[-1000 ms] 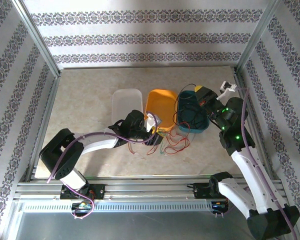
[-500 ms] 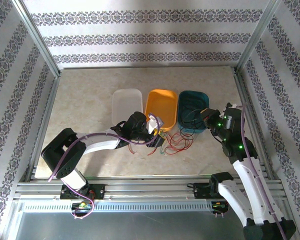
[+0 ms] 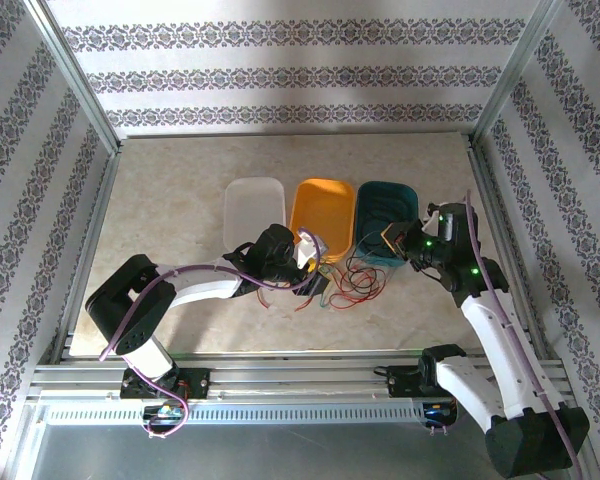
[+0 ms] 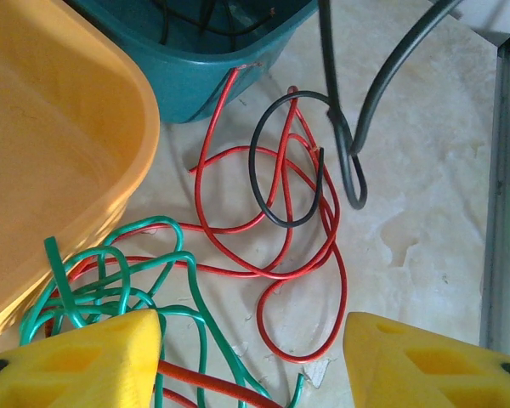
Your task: Untangle the cables
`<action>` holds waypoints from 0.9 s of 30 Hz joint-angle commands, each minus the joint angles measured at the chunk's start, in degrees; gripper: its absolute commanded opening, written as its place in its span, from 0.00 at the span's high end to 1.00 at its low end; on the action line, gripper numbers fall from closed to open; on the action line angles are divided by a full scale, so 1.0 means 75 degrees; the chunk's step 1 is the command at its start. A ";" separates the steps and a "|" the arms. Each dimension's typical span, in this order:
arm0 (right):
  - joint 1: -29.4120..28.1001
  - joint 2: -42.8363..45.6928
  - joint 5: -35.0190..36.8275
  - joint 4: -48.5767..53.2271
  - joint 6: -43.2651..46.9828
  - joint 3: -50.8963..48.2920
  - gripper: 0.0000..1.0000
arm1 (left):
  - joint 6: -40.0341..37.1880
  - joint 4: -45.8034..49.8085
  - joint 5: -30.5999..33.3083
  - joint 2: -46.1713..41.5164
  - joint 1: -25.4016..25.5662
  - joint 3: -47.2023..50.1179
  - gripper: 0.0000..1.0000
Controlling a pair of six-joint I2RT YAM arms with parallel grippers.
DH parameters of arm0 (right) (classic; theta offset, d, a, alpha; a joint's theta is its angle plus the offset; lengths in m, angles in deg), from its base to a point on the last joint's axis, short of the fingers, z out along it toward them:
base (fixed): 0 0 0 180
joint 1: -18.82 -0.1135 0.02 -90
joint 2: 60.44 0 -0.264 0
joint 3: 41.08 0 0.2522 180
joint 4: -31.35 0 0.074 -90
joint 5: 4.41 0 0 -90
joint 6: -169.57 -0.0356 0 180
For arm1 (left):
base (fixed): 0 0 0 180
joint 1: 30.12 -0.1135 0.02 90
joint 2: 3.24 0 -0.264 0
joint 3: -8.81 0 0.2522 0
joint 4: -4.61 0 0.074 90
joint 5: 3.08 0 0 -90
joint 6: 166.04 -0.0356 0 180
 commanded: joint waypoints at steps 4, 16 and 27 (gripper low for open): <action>0.0165 -0.0163 0.0089 0.0007 0.0578 0.1261 0.97 | -0.0171 -0.0101 0.0254 -0.0168 0.0084 0.0036 0.42; 0.0783 -0.2144 0.1523 -0.1206 0.1716 0.2653 0.97 | -0.0155 0.0137 0.1006 -0.0624 0.0076 0.0377 0.42; 0.1720 -0.3083 0.0842 -0.2425 0.0486 0.2117 0.98 | -0.0256 0.0357 0.1130 -0.0714 0.0082 0.0413 0.41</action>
